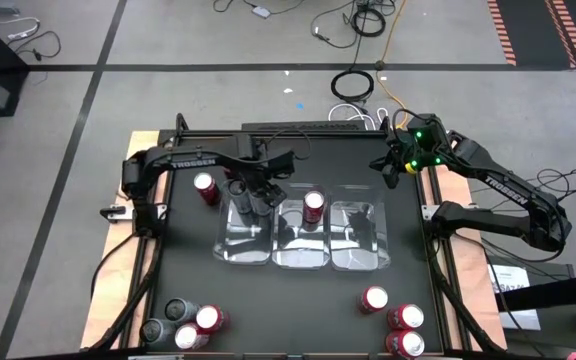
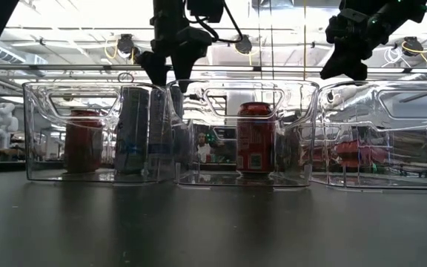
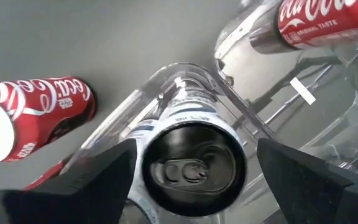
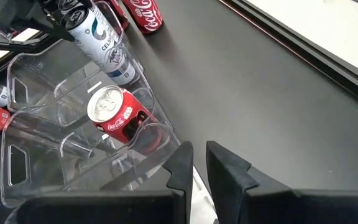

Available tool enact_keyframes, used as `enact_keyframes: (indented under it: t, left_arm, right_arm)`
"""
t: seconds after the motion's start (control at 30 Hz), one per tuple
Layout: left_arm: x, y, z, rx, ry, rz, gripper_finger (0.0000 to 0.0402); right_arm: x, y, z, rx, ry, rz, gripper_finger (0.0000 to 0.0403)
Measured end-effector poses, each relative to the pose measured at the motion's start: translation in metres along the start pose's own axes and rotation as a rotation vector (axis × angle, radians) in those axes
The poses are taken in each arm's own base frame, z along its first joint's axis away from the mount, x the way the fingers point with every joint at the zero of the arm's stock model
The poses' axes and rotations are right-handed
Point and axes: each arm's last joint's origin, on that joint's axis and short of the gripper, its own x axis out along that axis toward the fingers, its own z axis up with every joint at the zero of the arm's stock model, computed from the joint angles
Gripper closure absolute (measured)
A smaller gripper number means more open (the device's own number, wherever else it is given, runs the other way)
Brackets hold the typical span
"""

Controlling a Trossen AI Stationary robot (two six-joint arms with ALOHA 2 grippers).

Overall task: Sort soda cans
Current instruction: Put the red-white soda can into the center transparent bin

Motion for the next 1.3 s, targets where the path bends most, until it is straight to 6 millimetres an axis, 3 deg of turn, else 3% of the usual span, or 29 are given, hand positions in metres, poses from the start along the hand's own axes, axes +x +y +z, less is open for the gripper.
enact_keyframes:
  t: [0.23,0.4,0.53,0.7,0.93,1.1,1.3]
  left_arm:
    - [-0.033,0.009,0.006,0.030,-0.035,-0.011,0.0059]
    - [-0.063,0.030,0.015,0.152,-0.093,0.017,0.0059]
    - [-0.075,0.044,0.019,0.078,-0.133,0.081,0.0059]
    - [-0.083,0.077,0.021,0.004,-0.155,0.090,0.0059]
    - [-0.076,0.135,0.002,-0.113,-0.186,0.109,0.0059]
    - [-0.051,0.179,-0.018,-0.263,-0.309,0.066,0.0059]
    - [-0.028,0.192,-0.029,-0.467,-0.322,0.036,0.0059]
  right_arm:
    - [0.000,0.000,0.000,0.016,0.000,0.000,0.0367]
    - [0.000,0.000,0.000,0.026,0.000,0.000,0.0367]
    - [0.000,0.000,0.001,0.056,-0.011,-0.003,0.0367]
    - [0.000,0.000,0.004,0.088,-0.038,0.001,0.0367]
    - [0.000,0.000,0.005,0.103,-0.049,0.003,0.0367]
    - [0.000,0.000,0.005,0.112,-0.051,0.003,0.0367]
    - [0.000,0.000,0.005,0.114,-0.051,0.001,0.0367]
